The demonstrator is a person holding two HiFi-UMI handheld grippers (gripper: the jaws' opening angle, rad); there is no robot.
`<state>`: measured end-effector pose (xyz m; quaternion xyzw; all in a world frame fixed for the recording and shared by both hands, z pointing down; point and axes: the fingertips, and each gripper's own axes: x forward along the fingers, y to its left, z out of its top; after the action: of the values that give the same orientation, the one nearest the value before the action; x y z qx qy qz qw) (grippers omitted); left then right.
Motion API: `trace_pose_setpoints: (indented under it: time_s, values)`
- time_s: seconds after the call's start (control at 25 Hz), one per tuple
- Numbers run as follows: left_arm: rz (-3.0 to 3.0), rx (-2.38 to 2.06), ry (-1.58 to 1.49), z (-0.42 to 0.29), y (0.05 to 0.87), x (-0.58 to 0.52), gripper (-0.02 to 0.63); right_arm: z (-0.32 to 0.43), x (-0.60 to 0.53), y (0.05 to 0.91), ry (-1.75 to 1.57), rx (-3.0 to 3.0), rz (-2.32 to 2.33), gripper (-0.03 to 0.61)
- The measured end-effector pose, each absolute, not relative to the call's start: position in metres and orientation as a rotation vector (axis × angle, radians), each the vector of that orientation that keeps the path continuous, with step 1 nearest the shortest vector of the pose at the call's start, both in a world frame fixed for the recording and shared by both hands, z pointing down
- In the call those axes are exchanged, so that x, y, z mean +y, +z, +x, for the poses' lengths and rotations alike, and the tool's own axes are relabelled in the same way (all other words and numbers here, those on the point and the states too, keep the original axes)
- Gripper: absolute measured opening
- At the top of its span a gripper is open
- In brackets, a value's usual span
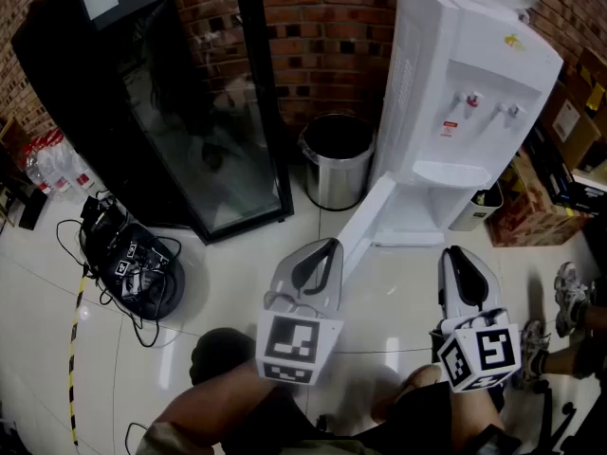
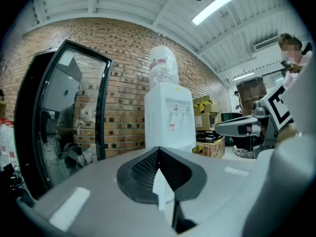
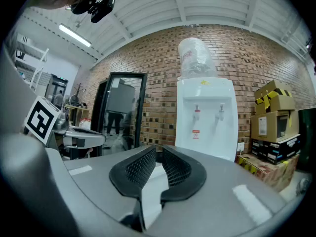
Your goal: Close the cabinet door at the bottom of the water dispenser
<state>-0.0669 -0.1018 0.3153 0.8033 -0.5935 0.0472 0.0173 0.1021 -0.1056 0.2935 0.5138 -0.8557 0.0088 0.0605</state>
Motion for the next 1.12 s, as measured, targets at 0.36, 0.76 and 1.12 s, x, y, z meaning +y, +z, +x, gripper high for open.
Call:
trace_pose_setpoints:
  time_s: [0.36,0.76,1.12]
  values:
    - [2.444,-1.873,0.128,-0.090,0.325,-0.118,0.002,0.051,-0.126,0.321,0.004,-2.600,1.375,0.101]
    - [2.391,-1.924,0.146,-0.116,0.330,-0.133,0.034,-0.019,-0.137,0.383,0.011,-2.559,1.088,0.163]
    - [2.351,-1.951,0.130,-0.137,0.330,-0.136,0.034,-0.076,-0.137,0.435,-0.058,-2.480,0.893,0.183]
